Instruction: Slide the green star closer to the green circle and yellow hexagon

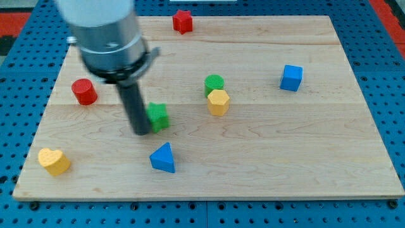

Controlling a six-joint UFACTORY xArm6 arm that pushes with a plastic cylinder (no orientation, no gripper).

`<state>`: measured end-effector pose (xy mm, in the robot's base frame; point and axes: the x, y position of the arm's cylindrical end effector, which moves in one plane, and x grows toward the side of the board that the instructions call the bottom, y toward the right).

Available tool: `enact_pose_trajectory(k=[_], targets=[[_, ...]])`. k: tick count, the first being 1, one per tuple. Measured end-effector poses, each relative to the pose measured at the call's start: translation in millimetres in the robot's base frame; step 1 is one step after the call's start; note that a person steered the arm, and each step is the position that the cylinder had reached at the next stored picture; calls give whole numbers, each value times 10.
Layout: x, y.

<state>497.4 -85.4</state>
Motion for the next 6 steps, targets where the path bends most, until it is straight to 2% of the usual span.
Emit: enact_pose_trajectory(k=[1, 2, 3, 4, 6], targets=[[-62, 605], [-141, 588], [71, 53], [-200, -467], [-345, 567]])
